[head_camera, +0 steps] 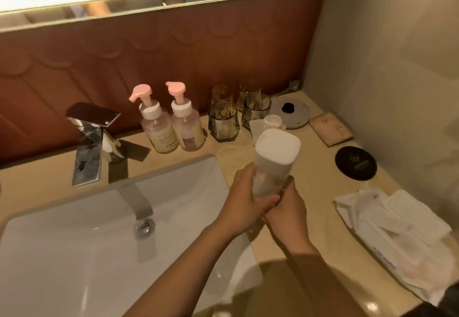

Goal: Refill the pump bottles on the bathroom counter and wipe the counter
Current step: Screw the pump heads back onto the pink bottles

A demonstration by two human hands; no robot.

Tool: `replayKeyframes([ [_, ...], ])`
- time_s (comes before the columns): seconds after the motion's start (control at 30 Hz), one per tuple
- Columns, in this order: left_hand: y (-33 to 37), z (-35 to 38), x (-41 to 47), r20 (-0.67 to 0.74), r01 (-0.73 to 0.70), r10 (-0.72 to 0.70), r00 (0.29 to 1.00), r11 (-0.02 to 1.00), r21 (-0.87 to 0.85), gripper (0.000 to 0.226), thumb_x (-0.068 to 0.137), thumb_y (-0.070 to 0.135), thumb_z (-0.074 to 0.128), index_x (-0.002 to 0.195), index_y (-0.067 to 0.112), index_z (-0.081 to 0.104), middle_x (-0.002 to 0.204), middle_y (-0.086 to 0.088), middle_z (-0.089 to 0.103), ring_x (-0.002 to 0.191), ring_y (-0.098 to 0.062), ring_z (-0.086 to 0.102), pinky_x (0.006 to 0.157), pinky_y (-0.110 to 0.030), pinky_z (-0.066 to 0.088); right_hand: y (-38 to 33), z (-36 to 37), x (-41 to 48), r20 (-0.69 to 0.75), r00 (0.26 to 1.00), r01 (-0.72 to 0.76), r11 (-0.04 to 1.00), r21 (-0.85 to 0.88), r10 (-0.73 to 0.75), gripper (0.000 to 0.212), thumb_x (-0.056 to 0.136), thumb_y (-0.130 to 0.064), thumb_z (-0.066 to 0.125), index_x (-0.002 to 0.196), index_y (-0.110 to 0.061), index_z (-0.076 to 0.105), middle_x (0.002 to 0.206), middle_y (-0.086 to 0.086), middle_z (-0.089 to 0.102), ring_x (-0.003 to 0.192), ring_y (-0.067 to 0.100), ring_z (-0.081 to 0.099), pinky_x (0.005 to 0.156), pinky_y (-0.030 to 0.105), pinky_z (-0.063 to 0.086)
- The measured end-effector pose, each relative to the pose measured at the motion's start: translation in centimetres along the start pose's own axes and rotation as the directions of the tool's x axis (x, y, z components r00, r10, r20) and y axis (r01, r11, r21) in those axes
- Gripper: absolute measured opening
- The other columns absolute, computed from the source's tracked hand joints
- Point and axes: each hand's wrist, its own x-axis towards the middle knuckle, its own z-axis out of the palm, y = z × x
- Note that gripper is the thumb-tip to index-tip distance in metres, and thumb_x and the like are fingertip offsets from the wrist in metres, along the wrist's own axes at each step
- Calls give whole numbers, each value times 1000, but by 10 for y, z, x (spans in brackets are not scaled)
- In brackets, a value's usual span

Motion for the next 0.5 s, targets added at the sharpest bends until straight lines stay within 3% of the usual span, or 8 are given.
replayKeyframes([
  [0.13,-8,-22,33,-96,26,-22,995,999,36,61,76,27,77,127,18,45,121,4,53,109,-12,50,85,-21,41,-15,21,41,48,996,79,995,-67,-76,51,77,-29,68,120,-29,40,116,-2,60,101,24,60,77,37,51],
  [0.27,-11,-42,63,-128,51,-45,991,998,46,56,78,23,75,125,18,45,115,11,52,107,-6,49,79,-3,36,-24,44,77,62,993,104,987,-122,-97,63,79,-29,68,131,-26,34,121,3,60,104,29,60,77,36,50],
  [0.4,-16,-54,88,-124,78,-77,989,997,7,56,81,20,73,126,25,41,122,13,47,117,-6,44,93,-16,33,-31,60,105,47,991,128,985,-119,-123,64,79,-30,69,131,-26,33,122,2,59,104,28,61,79,40,53],
  [0.5,-18,-59,99,-105,134,-137,985,990,-41,64,83,20,70,135,26,33,131,14,41,120,0,34,95,-19,29,-34,68,120,59,990,138,981,-138,-131,71,78,-27,69,137,-21,29,126,5,57,106,28,60,80,44,54],
])
